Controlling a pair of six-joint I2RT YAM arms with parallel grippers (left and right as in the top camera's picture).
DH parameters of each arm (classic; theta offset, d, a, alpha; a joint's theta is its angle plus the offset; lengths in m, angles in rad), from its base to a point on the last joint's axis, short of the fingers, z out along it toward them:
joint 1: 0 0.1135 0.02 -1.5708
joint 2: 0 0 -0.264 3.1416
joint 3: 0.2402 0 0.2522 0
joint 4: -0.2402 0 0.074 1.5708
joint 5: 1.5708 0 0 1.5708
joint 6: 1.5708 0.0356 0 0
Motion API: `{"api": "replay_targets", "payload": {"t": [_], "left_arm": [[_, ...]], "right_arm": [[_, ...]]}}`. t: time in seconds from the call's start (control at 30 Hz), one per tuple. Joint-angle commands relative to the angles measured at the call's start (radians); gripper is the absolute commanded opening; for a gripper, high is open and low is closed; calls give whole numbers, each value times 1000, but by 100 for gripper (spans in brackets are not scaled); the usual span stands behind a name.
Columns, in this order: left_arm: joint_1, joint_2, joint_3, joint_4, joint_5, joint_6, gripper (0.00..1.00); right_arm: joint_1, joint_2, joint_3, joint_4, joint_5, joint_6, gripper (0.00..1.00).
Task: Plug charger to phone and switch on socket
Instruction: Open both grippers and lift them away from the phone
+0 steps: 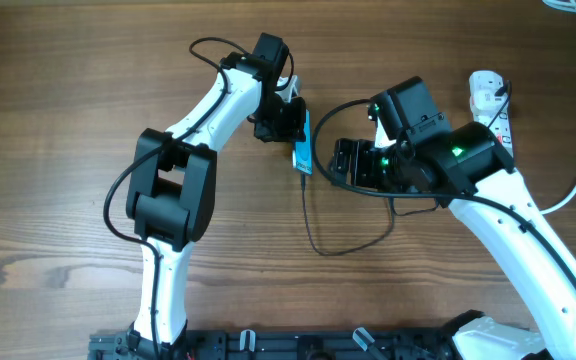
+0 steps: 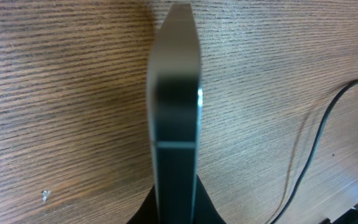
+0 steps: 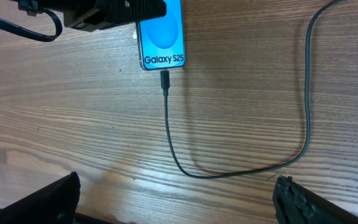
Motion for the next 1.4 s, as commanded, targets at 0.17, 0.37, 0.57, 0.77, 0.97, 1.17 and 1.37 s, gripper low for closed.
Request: {"api": "replay_targets", "payload": {"t": [0.17, 0.37, 0.57, 0.77, 0.97, 1.17, 1.37], "left_arm": [[3, 15, 3, -5, -53, 21, 8], [2, 15, 3, -30, -150, 21, 18], [3, 15, 3, -36, -164, 21, 34], [3, 15, 3, -57, -165, 21, 35], [18, -29, 6, -118, -164, 17, 35], [117, -264, 70, -165, -164, 11, 77], [243, -510, 70, -189, -165, 10, 100]], "right_arm": [[-3, 12, -4, -21, -9, 10, 100], [-3, 12, -4, -27, -9, 10, 100], [-3, 12, -4, -32, -9, 10, 100], [-3, 12, -4, -60, -8, 7, 100], [-3, 12, -4, -68, 8, -32, 100], [-89, 14, 156, -210, 31, -107, 100], [-477, 143, 521, -386, 181, -222, 100]]}}
